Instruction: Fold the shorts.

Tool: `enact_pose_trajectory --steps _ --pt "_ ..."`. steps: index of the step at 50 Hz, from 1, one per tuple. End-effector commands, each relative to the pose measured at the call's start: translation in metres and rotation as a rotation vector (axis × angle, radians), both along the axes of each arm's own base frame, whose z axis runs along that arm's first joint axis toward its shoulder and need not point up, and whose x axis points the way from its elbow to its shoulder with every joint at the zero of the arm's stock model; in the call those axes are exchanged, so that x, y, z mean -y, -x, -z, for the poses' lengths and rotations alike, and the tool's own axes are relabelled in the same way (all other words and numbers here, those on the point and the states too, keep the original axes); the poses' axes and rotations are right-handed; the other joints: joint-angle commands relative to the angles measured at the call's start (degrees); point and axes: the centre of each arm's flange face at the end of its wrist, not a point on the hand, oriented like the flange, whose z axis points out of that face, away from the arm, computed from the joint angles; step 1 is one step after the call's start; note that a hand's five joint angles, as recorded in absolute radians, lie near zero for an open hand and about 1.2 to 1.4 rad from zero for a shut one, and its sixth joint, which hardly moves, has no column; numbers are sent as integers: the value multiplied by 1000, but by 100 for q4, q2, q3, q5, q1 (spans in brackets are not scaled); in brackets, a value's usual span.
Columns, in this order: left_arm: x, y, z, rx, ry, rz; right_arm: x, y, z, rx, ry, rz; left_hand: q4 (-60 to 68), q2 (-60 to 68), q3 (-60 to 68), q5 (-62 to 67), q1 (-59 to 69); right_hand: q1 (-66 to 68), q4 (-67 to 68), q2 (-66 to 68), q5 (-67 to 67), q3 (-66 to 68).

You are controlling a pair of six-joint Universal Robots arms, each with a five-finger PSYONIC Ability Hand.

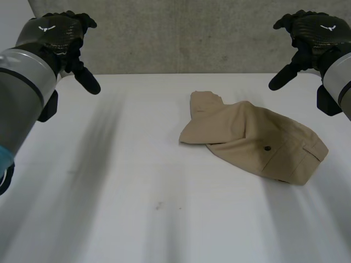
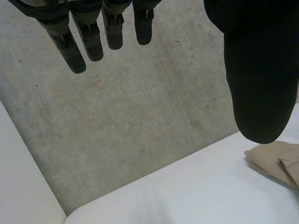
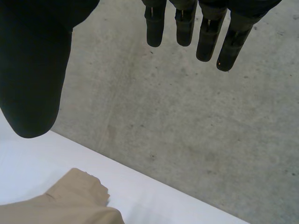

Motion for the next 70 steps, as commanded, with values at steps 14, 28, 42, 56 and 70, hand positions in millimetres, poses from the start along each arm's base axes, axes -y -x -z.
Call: enact_pose_trajectory --steps 14,28,42,56,70 --pt "-7 -13 -11 2 -23 42 -1 3 20 -128 -76 54 -177 -170 -256 -264 -90 -171 -382 -270 -414 -227" --pt "14 -30 15 -41 -111 79 13 9 21 -241 21 90 -177 -170 -256 -264 -90 -171 -382 -270 -414 -227" --pt "10 -28 41 -47 -83 89 76 65 101 -155 -292 257 -177 -170 -256 -264 -90 -171 -382 -270 -414 -227" --pt "10 -31 59 -41 -113 79 104 61 167 -157 -447 246 -177 -170 -256 -264 -90 859 648 760 616 803" --pt "20 -29 73 -47 -83 80 72 14 122 -240 -278 18 -177 -170 -256 -264 -90 6829 6618 6730 6586 6773"
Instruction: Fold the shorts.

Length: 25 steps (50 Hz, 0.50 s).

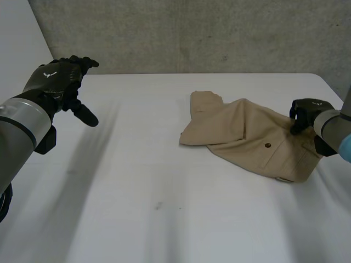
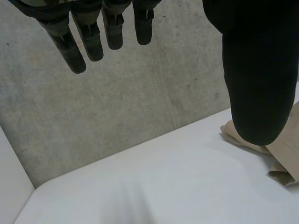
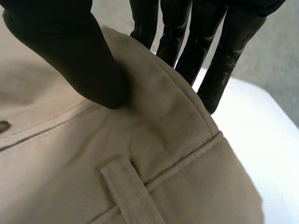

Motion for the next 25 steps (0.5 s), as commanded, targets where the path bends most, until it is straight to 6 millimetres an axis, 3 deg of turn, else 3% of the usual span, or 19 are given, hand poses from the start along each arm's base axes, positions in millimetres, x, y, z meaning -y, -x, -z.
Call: enact_pose_trajectory --steps 1,3,6,8,9,13,19,21,23,25 --pt "7 3 8 -5 17 5 -47 -48 -41 -88 135 -217 -177 -170 -256 -264 -90 2568 1202 1260 1458 1262" --pt "13 7 12 -9 39 13 -65 -63 -45 -125 173 -295 -177 -170 -256 -264 -90 2568 1202 1260 1458 1262" --pt "22 12 16 -15 71 17 -114 -94 -50 -231 239 -487 -177 -170 -256 -264 -90 2568 1202 1260 1458 1262" --pt "29 16 19 -19 99 24 -135 -104 -49 -271 253 -560 -177 -170 -256 -264 -90 2568 1202 1260 1458 1262" --pt "32 18 21 -19 108 31 -161 -114 -48 -313 273 -640 -177 -170 -256 -264 -90 2568 1202 1260 1458 1262" --pt "36 40 33 -6 123 131 -204 -127 -47 -378 306 -765 -177 -170 -256 -264 -90 2568 1202 1260 1458 1262" --pt "34 78 65 91 116 298 -245 -125 -58 -403 359 -834 -177 -170 -256 -264 -90 2568 1202 1260 1458 1262" --pt "32 88 75 127 116 336 -249 -122 -62 -399 370 -836 -177 -170 -256 -264 -90 2568 1202 1260 1458 1262" --pt "20 113 97 200 122 425 -255 -118 -68 -393 387 -834 -177 -170 -256 -264 -90 2568 1202 1260 1458 1262" --pt "17 121 109 227 115 452 -260 -114 -70 -391 394 -832 -177 -170 -256 -264 -90 2568 1202 1260 1458 1262"
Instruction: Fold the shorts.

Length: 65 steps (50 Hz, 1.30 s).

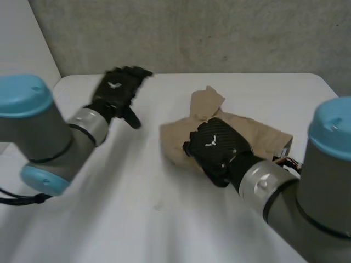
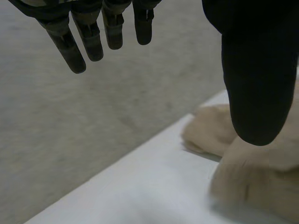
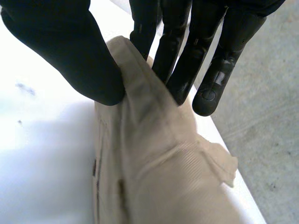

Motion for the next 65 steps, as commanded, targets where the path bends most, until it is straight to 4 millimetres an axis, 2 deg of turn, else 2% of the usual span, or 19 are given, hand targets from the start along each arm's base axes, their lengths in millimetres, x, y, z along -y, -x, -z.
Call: enact_pose_trajectory --steps 1,8,11,12,15,19,23,25,32,36,39,43,46,48,49,52,56,61,65 --pt "-20 46 52 159 -3 162 -17 12 -14 29 26 -3 -172 -166 -251 -259 -86 2450 1197 1260 1384 1262" --pt "-33 62 86 218 -61 225 -15 19 -18 51 57 25 548 554 469 461 635 2450 1197 1260 1384 1262" --pt "-36 65 90 235 -76 233 -14 20 -17 53 62 35 2276 2283 2197 2189 2363 2450 1197 1260 1384 1262" --pt "-34 65 89 239 -77 226 -13 21 -17 54 63 42 4182 4189 4103 4095 4269 2450 1197 1260 1384 1262" --pt "-30 65 82 237 -71 210 -4 27 -14 44 57 83 6549 6556 6470 6462 6636 2450 1197 1260 1384 1262" --pt "-23 59 75 246 -82 161 4 30 -15 50 67 107 6823 6830 6744 6736 6910 2450 1197 1260 1384 1262" --pt "-21 48 43 231 -53 101 10 29 -19 70 97 124 6823 6830 6744 6736 6910 2450 1197 1260 1384 1262" --pt "-29 40 12 216 -20 64 22 28 -30 104 157 178 6823 6830 6744 6736 6910 2450 1197 1260 1384 1262" --pt "-63 9 -63 165 73 4 41 28 -65 196 281 290 6823 6830 6744 6736 6910 2450 1197 1260 1384 1262" --pt "-85 -4 -87 143 102 -1 50 23 -75 220 307 301 6823 6830 6744 6736 6910 2450 1197 1260 1384 1262" --pt "-95 -10 -92 141 105 1 61 17 -72 216 298 304 6823 6830 6744 6736 6910 2450 1197 1260 1384 1262" --pt "-100 -13 -82 162 78 2 73 8 -53 183 254 306 6823 6830 6744 6736 6910 2450 1197 1260 1384 1262" --pt "-91 -10 -58 201 22 -5 81 0 -30 156 197 304 6725 6732 6647 6639 6812 2450 1197 1260 1384 1262" --pt "-76 -3 -26 251 -46 -23 86 -3 -16 140 162 305 4686 4693 4608 4600 4773 2450 1197 1260 1384 1262" --pt "-72 -1 -17 265 -64 -29 92 -7 3 127 113 310 4073 4080 3994 3986 4160 2450 1197 1260 1384 1262" --pt "-50 7 16 323 -105 -65 99 -11 24 120 52 322 1921 1928 1842 1834 2008 2450 1197 1260 1384 1262" --pt "-26 13 44 401 -120 -133 110 -17 55 122 -38 345 1144 1151 1066 1058 1231 2450 1197 1260 1384 1262" --pt "-20 8 46 430 -115 -227 111 -15 72 122 -106 373 13 20 -66 -74 100 2450 1197 1260 1384 1262" --pt "-32 -2 20 399 -85 -255 107 -12 73 116 -121 374 -4 3 -83 -91 83 2450 1197 1260 1384 1262"
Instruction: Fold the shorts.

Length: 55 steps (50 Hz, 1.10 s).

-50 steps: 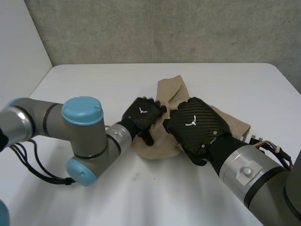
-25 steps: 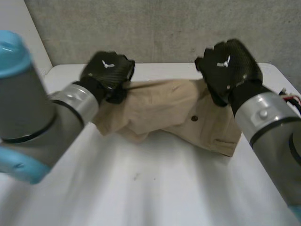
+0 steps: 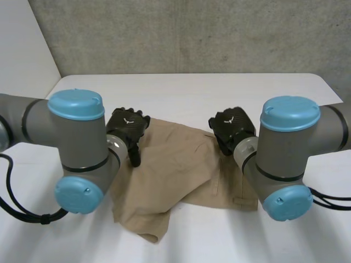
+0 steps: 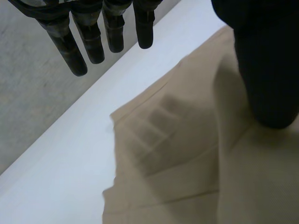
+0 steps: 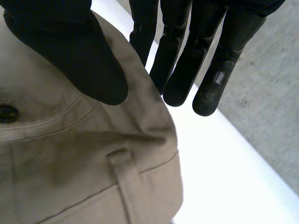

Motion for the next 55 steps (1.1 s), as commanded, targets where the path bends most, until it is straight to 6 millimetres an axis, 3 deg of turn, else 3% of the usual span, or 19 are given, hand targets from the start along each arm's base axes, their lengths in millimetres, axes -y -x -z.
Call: enact_pose_trajectory --steps 1,5,11,17,22,29,38,43,44,48,51,55 --pt "-15 -18 -34 -11 66 -81 -5 4 8 5 -49 11 -166 -167 -208 -109 -158 2344 1171 1260 1327 1262" --pt "-37 -33 -51 -49 72 -98 -8 5 2 7 -36 5 -48 -50 -91 9 -41 2344 1171 1260 1327 1262" --pt "-67 -47 -55 -189 -10 -136 -9 4 2 1 -35 0 221 219 179 278 229 2344 1171 1260 1327 1262" --pt "-97 -58 -37 -252 -170 -172 -10 4 5 -6 -43 -2 1682 1680 1639 1739 1689 2344 1171 1260 1327 1262" --pt "-107 -59 -19 -224 -232 -172 -10 5 6 -7 -44 -2 1786 1784 1743 1843 1793 2344 1171 1260 1327 1262" --pt "-96 -54 19 -153 -314 -200 -10 5 4 -4 -42 0 1769 1767 1727 1826 1776 2344 1171 1260 1327 1262" --pt "-82 -46 33 -137 -332 -208 -12 6 7 -11 -49 0 1836 1834 1793 1893 1843 2344 1171 1260 1327 1262" --pt "-73 -39 34 -148 -313 -203 -10 5 6 -9 -41 -1 4001 3999 3958 4058 4008 2344 1171 1260 1327 1262" --pt "-69 -36 32 -162 -293 -200 -10 4 6 -10 -40 -1 5089 5087 5046 5146 5096 2344 1171 1260 1327 1262" --pt "-55 -26 18 -197 -230 -182 -7 2 3 -23 -13 -12 6641 6640 6599 6698 6649 2344 1171 1260 1327 1262" --pt "-44 -20 3 -202 -169 -160 0 -2 -4 -60 49 -26 6645 6643 6602 6702 6652 2344 1171 1260 1327 1262" --pt "-18 -10 -33 -175 -14 -118 14 -10 -19 -111 162 -42 6645 6643 6602 6702 6652 2344 1171 1260 1327 1262"
